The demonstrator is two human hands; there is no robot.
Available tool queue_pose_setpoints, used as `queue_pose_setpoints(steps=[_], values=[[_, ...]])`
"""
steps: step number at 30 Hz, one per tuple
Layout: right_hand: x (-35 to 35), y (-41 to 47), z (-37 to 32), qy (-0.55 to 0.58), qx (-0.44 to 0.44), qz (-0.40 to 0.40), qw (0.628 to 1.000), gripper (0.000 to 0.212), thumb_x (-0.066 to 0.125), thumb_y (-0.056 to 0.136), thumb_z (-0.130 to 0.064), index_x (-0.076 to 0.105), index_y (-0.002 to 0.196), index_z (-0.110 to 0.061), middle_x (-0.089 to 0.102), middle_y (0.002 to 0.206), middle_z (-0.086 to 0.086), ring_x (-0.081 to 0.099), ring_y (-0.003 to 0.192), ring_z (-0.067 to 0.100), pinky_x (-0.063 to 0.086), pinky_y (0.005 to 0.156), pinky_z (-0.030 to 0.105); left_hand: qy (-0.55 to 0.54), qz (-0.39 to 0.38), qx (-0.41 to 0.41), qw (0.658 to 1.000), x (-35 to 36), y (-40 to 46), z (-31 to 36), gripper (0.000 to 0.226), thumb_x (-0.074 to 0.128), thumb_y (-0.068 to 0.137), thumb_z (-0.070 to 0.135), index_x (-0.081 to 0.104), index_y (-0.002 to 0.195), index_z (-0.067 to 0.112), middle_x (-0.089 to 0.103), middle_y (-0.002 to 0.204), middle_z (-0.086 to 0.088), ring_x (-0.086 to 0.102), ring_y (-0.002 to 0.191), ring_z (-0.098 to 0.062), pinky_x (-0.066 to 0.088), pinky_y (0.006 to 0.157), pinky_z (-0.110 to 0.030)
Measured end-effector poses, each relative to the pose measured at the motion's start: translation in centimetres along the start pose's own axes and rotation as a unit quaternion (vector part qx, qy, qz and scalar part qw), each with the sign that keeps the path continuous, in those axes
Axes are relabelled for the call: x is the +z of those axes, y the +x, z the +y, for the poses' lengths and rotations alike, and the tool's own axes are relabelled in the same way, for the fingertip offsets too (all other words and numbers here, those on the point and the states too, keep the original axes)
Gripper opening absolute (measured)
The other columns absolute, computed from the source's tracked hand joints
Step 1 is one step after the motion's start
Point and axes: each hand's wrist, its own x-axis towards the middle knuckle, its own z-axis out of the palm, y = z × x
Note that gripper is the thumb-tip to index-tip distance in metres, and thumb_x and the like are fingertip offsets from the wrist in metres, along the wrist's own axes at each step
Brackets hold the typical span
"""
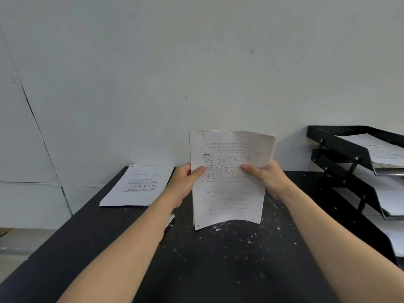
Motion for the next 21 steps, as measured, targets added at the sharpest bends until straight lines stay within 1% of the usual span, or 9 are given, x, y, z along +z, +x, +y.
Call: queue_pose_setpoints(steps=[2,4,7,9,12,17,19,21], values=[[0.0,-0.1,0.1,0.004,0.001,0.004,1.0,0.029,0.075,0.09,-0.009,0.073,0.118,-0.007,0.077,0.118,0.012,0.075,0.108,0.034,0.058,0.096,0.057,0.004,-0.001,0.006,1.0,-0.3,-0.1,0.1,0.016,0.063,0.1,0.02,0.071,0.113,0.023,0.077,0.109,0.007,0.073,0.097,-0.006,0.057,0.077,-0.017],[0.0,-0.2,0.1,0.006,0.003,0.005,1.0,0.029,0.076,0.089,-0.009,0.073,0.118,-0.008,0.077,0.118,0.012,0.075,0.108,0.035,0.057,0.097,0.059,0.001,-0.005,0.01,1.0,-0.3,-0.1,0.2,0.018,0.063,0.1,0.02,0.071,0.115,0.021,0.077,0.113,0.004,0.073,0.101,-0.01,0.058,0.082,-0.022],[0.0,-0.4,-0.1,0.005,0.005,-0.001,1.0,0.03,0.076,0.089,-0.008,0.073,0.119,-0.007,0.077,0.118,0.012,0.075,0.108,0.035,0.057,0.097,0.059,-0.006,0.003,0.011,1.0,0.0,0.1,0.6,0.016,0.06,0.102,0.022,0.072,0.112,0.026,0.077,0.111,0.005,0.074,0.102,-0.013,0.058,0.089,-0.03],[-0.2,-0.6,-0.3,0.015,0.006,-0.005,1.0,0.032,0.076,0.089,-0.006,0.072,0.121,-0.004,0.077,0.12,0.013,0.074,0.109,0.035,0.056,0.098,0.059,-0.011,0.009,0.005,1.0,0.4,0.2,0.8,0.017,0.058,0.103,0.022,0.072,0.11,0.027,0.078,0.108,0.006,0.074,0.102,-0.014,0.058,0.09,-0.033],[-0.8,-1.2,0.1,0.032,0.021,-0.023,0.999,0.037,0.076,0.089,-0.006,0.07,0.126,-0.002,0.074,0.125,0.014,0.072,0.114,0.036,0.055,0.101,0.058,-0.034,0.005,-0.005,0.999,0.7,0.1,0.8,0.017,0.057,0.103,0.02,0.072,0.11,0.024,0.078,0.108,0.002,0.074,0.102,-0.018,0.058,0.089,-0.034],[-1.2,-2.0,2.1,0.006,0.044,-0.055,0.997,0.04,0.077,0.088,-0.006,0.07,0.128,-0.006,0.073,0.129,0.01,0.071,0.118,0.033,0.053,0.104,0.057,-0.057,0.01,-0.002,0.998,0.8,0.1,0.7,0.017,0.057,0.103,0.019,0.073,0.108,0.023,0.078,0.11,0.0,0.074,0.104,-0.019,0.057,0.093,-0.037],[-1.0,-2.0,2.9,-0.008,0.045,-0.052,0.998,0.039,0.078,0.088,-0.008,0.071,0.127,-0.009,0.074,0.127,0.009,0.071,0.116,0.032,0.055,0.101,0.057,-0.063,0.007,-0.004,0.998,0.9,0.3,0.6,0.017,0.057,0.103,0.019,0.073,0.109,0.023,0.078,0.109,0.001,0.073,0.104,-0.019,0.056,0.094,-0.039],[-0.9,-1.9,3.3,-0.013,0.046,-0.03,0.998,0.037,0.079,0.088,-0.01,0.072,0.124,-0.01,0.076,0.124,0.007,0.073,0.113,0.031,0.057,0.099,0.057,-0.063,0.001,-0.005,0.998,0.8,0.4,0.5,0.017,0.057,0.103,0.02,0.073,0.11,0.023,0.078,0.11,0.0,0.074,0.105,-0.019,0.056,0.095,-0.04]])
